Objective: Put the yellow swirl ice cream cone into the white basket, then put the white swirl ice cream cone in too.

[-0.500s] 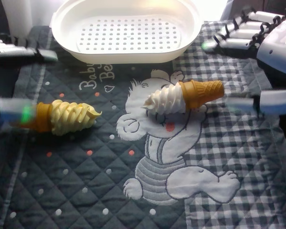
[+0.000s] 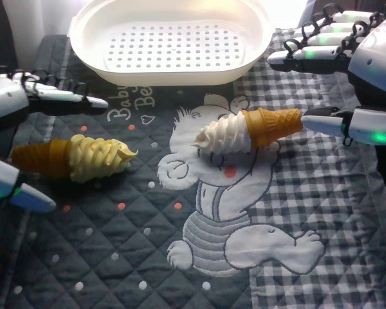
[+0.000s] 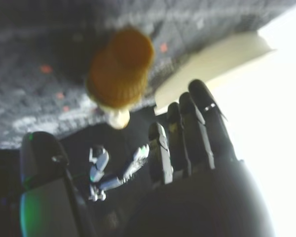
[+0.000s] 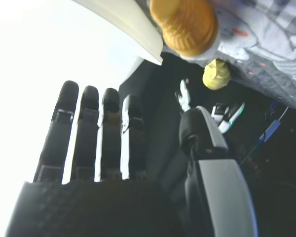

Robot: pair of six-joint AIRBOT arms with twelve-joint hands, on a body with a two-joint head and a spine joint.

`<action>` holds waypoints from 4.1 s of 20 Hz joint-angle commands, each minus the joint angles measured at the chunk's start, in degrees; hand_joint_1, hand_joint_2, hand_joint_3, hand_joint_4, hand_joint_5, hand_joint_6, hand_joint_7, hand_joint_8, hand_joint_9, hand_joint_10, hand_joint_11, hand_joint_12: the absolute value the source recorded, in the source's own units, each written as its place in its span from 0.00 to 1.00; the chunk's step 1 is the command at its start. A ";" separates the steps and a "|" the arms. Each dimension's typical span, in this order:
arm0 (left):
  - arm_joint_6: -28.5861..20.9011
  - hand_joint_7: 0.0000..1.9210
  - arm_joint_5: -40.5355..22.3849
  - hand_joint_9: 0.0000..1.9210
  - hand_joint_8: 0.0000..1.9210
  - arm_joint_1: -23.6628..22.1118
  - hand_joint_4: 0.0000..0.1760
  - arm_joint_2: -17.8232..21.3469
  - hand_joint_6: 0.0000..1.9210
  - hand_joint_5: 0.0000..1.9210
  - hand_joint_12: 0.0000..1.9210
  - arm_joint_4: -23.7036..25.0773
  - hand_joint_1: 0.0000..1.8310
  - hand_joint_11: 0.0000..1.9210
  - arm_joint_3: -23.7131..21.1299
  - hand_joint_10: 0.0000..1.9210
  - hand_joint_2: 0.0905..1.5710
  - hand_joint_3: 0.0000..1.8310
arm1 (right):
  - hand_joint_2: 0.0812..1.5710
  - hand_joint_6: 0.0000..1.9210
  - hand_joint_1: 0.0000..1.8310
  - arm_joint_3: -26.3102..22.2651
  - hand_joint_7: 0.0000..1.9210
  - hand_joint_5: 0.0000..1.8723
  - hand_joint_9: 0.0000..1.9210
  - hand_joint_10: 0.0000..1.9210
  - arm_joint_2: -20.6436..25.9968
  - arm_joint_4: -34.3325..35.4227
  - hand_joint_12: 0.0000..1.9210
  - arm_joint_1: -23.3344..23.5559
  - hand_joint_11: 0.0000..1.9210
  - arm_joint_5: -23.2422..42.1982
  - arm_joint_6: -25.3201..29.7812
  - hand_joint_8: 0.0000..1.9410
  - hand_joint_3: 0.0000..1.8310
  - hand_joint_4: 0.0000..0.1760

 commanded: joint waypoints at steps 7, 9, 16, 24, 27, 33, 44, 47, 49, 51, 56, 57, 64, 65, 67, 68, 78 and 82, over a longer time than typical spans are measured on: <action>-0.12 0.28 5.46 0.28 0.01 -4.88 0.80 -7.12 0.00 0.24 0.41 2.40 0.48 0.11 6.59 0.01 0.45 0.00 | 0.77 0.00 0.34 0.13 0.25 0.27 0.23 0.00 0.18 1.79 0.40 0.57 0.10 6.67 0.54 0.00 0.00 0.12; -0.12 0.48 6.45 0.43 0.53 -5.09 0.00 -7.68 0.09 0.60 0.69 2.41 0.66 0.28 7.23 0.46 0.64 0.00 | 0.76 0.00 0.37 0.13 0.25 0.27 0.22 0.00 0.18 1.78 0.46 0.57 0.06 6.67 0.63 0.00 0.00 0.08; -0.14 0.44 4.64 0.40 0.78 -7.76 0.00 -6.39 0.50 0.52 1.00 2.39 0.65 0.34 7.20 0.95 0.69 0.00 | 0.78 0.00 0.34 0.14 0.26 0.26 0.24 0.00 0.16 1.79 0.40 0.57 0.10 6.62 0.67 0.00 0.00 0.02; -0.09 0.58 0.41 0.51 0.46 -21.22 0.00 -8.87 0.14 0.68 0.60 2.62 0.70 0.36 12.29 0.42 0.64 0.00 | 0.77 0.00 0.35 0.27 0.27 0.29 0.25 0.00 -0.21 1.79 0.40 0.57 0.11 6.63 0.67 0.00 0.00 0.00; -0.09 0.50 4.83 0.48 0.64 -25.43 0.00 -15.34 0.05 0.70 0.77 1.31 0.70 0.40 19.58 0.57 0.66 0.00 | 0.77 0.00 0.36 0.87 0.27 0.30 0.26 0.00 -0.92 1.79 0.38 0.57 0.11 6.68 0.67 0.00 0.00 0.00; -0.04 0.33 18.04 0.27 0.60 -28.11 0.00 -30.45 0.06 0.52 0.94 1.18 0.55 0.20 36.78 0.83 0.57 0.00 | 0.79 0.00 0.34 1.91 0.25 0.29 0.23 0.00 -2.56 1.79 0.29 0.59 0.14 7.77 0.67 0.00 0.00 0.00; 0.01 0.04 17.35 0.09 0.00 -27.34 1.00 -29.80 0.00 0.07 0.35 1.89 0.37 0.00 35.95 0.00 0.52 0.01 | 0.78 0.00 0.27 2.55 0.26 0.26 0.25 0.00 -2.75 2.26 0.04 0.61 0.23 12.30 4.32 0.00 0.00 0.24; -0.06 0.04 6.41 0.08 0.00 -25.50 1.00 -22.24 0.00 0.05 0.34 1.73 0.43 0.01 25.92 0.00 0.53 0.00 | 0.75 0.00 0.33 3.46 0.25 0.25 0.25 0.00 -2.74 3.44 0.03 0.71 0.25 16.28 7.07 0.00 0.00 0.42; -0.06 0.03 -0.37 0.05 0.00 -23.67 0.96 -17.51 0.00 0.05 0.25 0.07 0.38 0.00 20.47 0.00 0.53 0.00 | 0.72 0.00 0.38 4.16 0.28 0.29 0.26 0.00 -3.08 4.69 0.01 0.89 0.24 16.65 7.25 0.00 0.00 0.22; -0.07 0.04 -8.58 0.05 0.00 -20.58 0.88 -11.93 0.00 0.08 0.29 -1.96 0.37 0.00 14.43 0.00 0.53 0.00 | 0.69 0.00 0.39 6.35 0.29 0.28 0.28 0.01 -4.96 5.06 0.02 1.20 0.26 16.15 8.63 0.00 0.00 0.32; -0.07 0.07 -19.96 0.06 0.00 -14.38 0.71 -5.70 0.00 0.11 0.25 -4.24 0.44 0.00 7.16 0.00 0.51 0.00 | 0.69 0.00 0.34 6.85 0.28 0.28 0.22 0.00 -5.22 4.76 0.00 1.45 0.19 15.05 8.88 0.00 0.00 0.37; -0.07 0.07 -21.63 0.06 0.00 -12.82 0.59 -4.79 0.00 0.12 0.28 -4.82 0.46 0.00 6.06 0.00 0.49 0.00 | 0.69 0.01 0.37 7.12 0.28 0.29 0.23 0.00 -5.22 4.54 0.00 1.55 0.19 14.35 9.15 0.00 0.00 0.32; -1.25 0.08 -33.44 0.06 0.00 -0.53 0.53 3.26 0.00 0.15 0.25 -10.12 0.38 0.00 -2.49 0.00 0.50 0.01 | 0.70 0.00 0.43 10.69 0.31 0.29 0.28 0.01 -7.65 -2.23 0.05 9.18 0.25 7.98 16.35 0.00 0.00 0.02; -1.30 0.08 -36.52 0.06 0.00 2.73 0.49 4.70 0.00 0.15 0.24 -12.72 0.38 0.00 -3.85 0.00 0.50 0.01 | 0.70 0.00 0.43 10.76 0.31 0.29 0.29 0.01 -7.85 -2.83 0.06 10.08 0.28 7.81 16.35 0.00 0.00 0.12; -2.54 0.11 -38.89 0.09 0.00 5.76 0.35 5.15 0.00 0.16 0.38 -14.87 0.40 0.00 -4.29 0.01 0.52 0.00 | 0.70 0.00 0.40 10.76 0.31 0.29 0.29 0.00 -7.62 -4.02 0.07 10.13 0.24 7.01 16.70 0.00 0.00 0.04; -2.77 0.11 -39.02 0.09 0.00 6.01 0.35 5.13 0.00 0.16 0.38 -15.04 0.40 0.00 -4.29 0.01 0.52 0.00 | 0.70 0.00 0.40 10.77 0.31 0.29 0.29 0.00 -7.58 -4.62 0.07 10.13 0.24 6.42 16.79 0.00 0.00 0.04; -4.90 0.13 -39.03 0.12 0.00 8.56 0.16 3.40 0.00 0.19 0.59 -17.45 0.46 0.00 -3.69 0.00 0.48 0.00 | 0.59 0.00 0.47 12.22 0.28 0.27 0.28 0.01 -11.10 -17.93 0.09 12.56 0.24 -7.24 18.35 0.00 0.00 0.04; -5.25 0.12 -38.74 0.12 0.00 8.74 0.33 3.00 0.00 0.17 0.56 -17.55 0.48 0.00 -3.44 0.00 0.47 0.00 | 0.57 0.00 0.52 15.34 0.24 0.25 0.25 0.00 -14.26 -20.20 0.08 12.68 0.22 -9.27 22.62 0.00 0.00 0.13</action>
